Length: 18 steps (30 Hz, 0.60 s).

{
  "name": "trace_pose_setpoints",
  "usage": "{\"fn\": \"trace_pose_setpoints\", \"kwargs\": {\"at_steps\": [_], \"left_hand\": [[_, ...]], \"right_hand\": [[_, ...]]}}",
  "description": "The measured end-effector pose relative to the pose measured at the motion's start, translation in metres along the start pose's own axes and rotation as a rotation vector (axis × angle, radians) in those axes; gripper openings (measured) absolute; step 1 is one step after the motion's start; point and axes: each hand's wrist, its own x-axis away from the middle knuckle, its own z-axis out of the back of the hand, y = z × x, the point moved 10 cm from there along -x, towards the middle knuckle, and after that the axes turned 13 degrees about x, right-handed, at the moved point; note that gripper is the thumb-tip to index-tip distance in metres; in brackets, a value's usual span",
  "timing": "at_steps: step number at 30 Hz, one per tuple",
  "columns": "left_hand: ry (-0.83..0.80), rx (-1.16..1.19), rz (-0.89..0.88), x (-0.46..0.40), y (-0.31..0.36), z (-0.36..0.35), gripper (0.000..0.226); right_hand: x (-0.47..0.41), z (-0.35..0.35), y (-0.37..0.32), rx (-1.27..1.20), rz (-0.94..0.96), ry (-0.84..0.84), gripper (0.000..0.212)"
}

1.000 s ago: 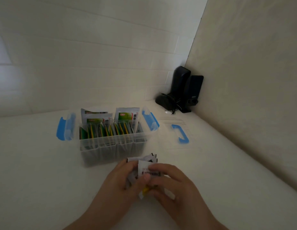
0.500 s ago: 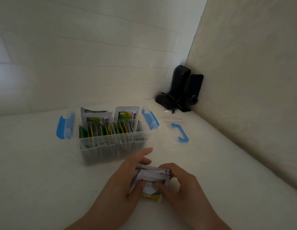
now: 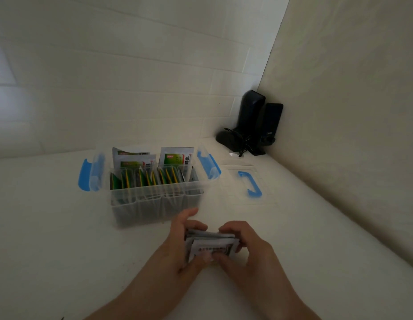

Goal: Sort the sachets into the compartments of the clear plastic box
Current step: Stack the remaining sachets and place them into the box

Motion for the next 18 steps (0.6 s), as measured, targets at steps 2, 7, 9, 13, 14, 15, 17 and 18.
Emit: {"fn": "trace_pose_setpoints", "kwargs": {"at_steps": [2, 7, 9, 13, 14, 15, 17, 18], "left_hand": [[-0.021, -0.059, 0.009, -0.001, -0.006, -0.004, 0.062], [-0.011, -0.171, -0.008, 0.001, -0.015, -0.006, 0.053], [0.024, -0.215, -0.007, 0.002, -0.021, -0.002, 0.049], [0.074, -0.242, -0.038, 0.0, -0.013, 0.003, 0.031], [0.09, -0.222, -0.032, -0.001, -0.012, 0.006, 0.021], [0.1, -0.197, -0.027, -0.001, -0.01, 0.009, 0.017], [0.092, -0.148, -0.011, -0.003, -0.005, 0.012, 0.021], [0.099, -0.105, -0.004, -0.003, -0.001, 0.014, 0.022]], "right_hand": [[0.001, -0.01, 0.008, -0.092, -0.054, -0.11, 0.044], [0.002, -0.023, 0.012, 0.028, -0.029, -0.153, 0.035], [0.0, -0.027, 0.013, 0.043, -0.047, -0.139, 0.029], [-0.001, -0.028, 0.01, -0.013, -0.057, -0.118, 0.027], [-0.001, -0.028, 0.01, -0.028, -0.053, -0.123, 0.028], [-0.001, -0.028, 0.01, -0.035, -0.045, -0.126, 0.031], [0.001, -0.025, 0.007, -0.045, -0.022, -0.091, 0.034], [0.001, -0.021, 0.004, -0.058, -0.014, -0.06, 0.033]]}}
